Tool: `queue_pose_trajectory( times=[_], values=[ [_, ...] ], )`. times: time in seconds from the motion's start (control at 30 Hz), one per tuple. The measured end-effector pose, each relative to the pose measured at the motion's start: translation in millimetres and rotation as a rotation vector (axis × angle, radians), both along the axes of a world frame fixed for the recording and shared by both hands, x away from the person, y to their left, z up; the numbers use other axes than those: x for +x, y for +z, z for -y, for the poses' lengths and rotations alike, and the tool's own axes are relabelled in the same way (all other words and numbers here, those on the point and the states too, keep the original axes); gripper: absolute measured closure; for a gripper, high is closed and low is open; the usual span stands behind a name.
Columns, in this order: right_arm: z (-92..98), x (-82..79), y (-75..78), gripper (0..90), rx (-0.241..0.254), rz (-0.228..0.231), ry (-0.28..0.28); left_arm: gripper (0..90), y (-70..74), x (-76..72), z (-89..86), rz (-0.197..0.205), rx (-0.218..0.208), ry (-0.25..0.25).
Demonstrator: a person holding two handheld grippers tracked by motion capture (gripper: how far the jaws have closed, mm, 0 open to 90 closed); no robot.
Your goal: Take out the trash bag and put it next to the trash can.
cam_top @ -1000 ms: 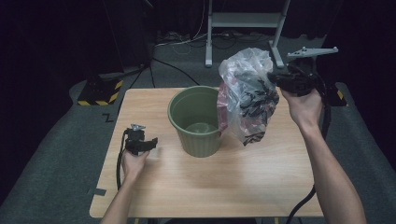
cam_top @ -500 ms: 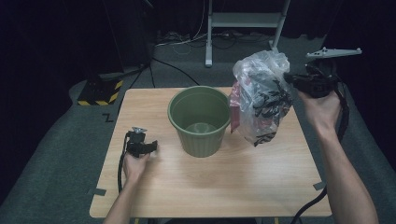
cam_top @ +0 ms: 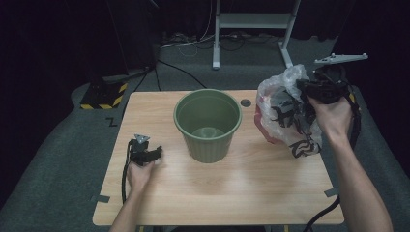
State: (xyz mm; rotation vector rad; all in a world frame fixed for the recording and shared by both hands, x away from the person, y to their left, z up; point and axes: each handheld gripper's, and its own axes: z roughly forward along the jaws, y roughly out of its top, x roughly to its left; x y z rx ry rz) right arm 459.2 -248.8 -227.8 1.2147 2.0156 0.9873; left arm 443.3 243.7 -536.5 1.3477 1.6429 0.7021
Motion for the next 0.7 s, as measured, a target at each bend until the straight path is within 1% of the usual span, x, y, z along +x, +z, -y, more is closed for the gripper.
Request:
queue_pose_trajectory(
  times=[0.07, 0.23, 0.3, 0.4, 0.5, 0.7],
  values=[
    [-3.3, 5.0, -5.9, 90.0, -0.021, -0.012, -0.007, 29.0, 0.0, -0.1, -0.1, 0.0, 0.001, -0.001],
    [-10.2, 18.5, -25.6, 90.0, -0.013, -0.046, -0.006, 27.3, 0.0, -0.8, -0.9, -0.01, 0.009, -0.002],
    [-11.6, 24.4, -34.3, 90.0, -0.006, -0.062, -0.007, 26.1, -0.2, -0.3, -0.5, -0.005, 0.003, 0.007],
    [-13.1, 32.4, -45.8, 90.0, 0.005, -0.082, -0.01, 25.4, -0.3, -0.2, -0.5, -0.006, 0.004, 0.009],
    [-15.3, 38.6, -54.7, 90.0, 0.014, -0.094, -0.013, 25.3, -0.3, -0.3, -0.5, -0.006, 0.006, 0.009],
    [-21.2, 51.0, -72.0, 90.0, 0.01, -0.118, -0.021, 25.2, -0.2, -0.8, -0.7, -0.01, 0.014, 0.006]
  ],
)
